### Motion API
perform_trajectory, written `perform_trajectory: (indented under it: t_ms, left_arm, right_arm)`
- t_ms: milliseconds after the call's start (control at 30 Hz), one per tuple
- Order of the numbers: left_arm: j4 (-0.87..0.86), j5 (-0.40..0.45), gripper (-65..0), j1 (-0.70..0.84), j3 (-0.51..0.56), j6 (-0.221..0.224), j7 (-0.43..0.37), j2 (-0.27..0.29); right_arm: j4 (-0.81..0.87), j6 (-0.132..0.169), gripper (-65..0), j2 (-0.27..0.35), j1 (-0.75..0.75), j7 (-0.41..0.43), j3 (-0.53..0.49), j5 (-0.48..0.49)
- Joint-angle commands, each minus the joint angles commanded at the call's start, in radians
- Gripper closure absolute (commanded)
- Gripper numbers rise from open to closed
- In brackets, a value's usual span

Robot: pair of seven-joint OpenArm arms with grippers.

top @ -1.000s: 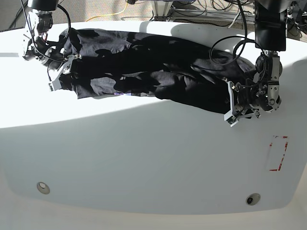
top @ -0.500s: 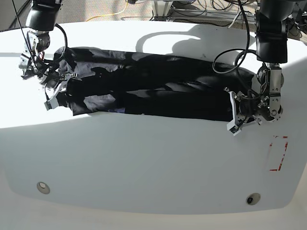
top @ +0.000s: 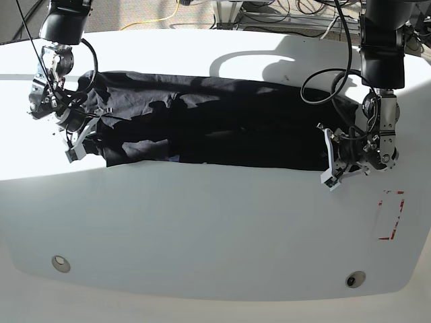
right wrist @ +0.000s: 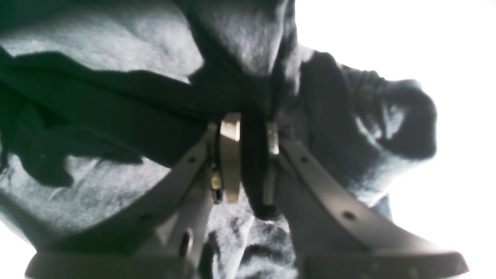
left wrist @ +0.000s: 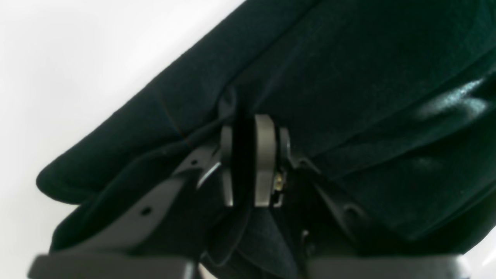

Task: Layout the t-shirt on the table in an organized manner, then fold the t-shirt properly
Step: 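Lower the folded hem onto the collar edge and release both grippers, then move both grippers to the ends of the folded strip and grasp them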

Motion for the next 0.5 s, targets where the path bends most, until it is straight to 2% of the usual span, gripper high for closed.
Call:
perform_trajectory:
  t_ms: [100,167,233,367,433,500]
  left_arm:
    - [0.064,0.000,-9.4,0.005,-0.038,0.000,0.037,0.000]
    - [0.118,0.000,-15.4,0.005,-0.057,0.000,0.075,0.003]
    - [0.180,0.000,-22.5,0.002,-0.068,0.000,0.107,0.005]
    - [0.284,0.000,-32.2,0.009,-0.107,0.000,0.137,0.008]
    - [0.334,0.000,-35.8,0.011,-0.130,0.000,0.164,0.009]
    - [0.367,-0.002,-36.0,0.009,-0.153,0.000,0.190,0.021]
  right_arm:
    - [0.044,0.000,-8.9,-0.002,0.000,-0.025,0.028,0.000]
    - [0.074,0.000,-11.6,-0.005,0.002,-0.037,0.037,0.000]
    - [0.104,0.000,-17.0,-0.015,0.002,-0.052,0.040,0.000]
    - [0.167,0.000,-25.8,-0.026,0.002,-0.100,0.060,0.000]
    - [0.204,0.000,-25.0,-0.052,0.002,-0.135,0.066,0.000]
    - [0.238,0.000,-21.4,-0.064,0.002,-0.161,0.066,0.000]
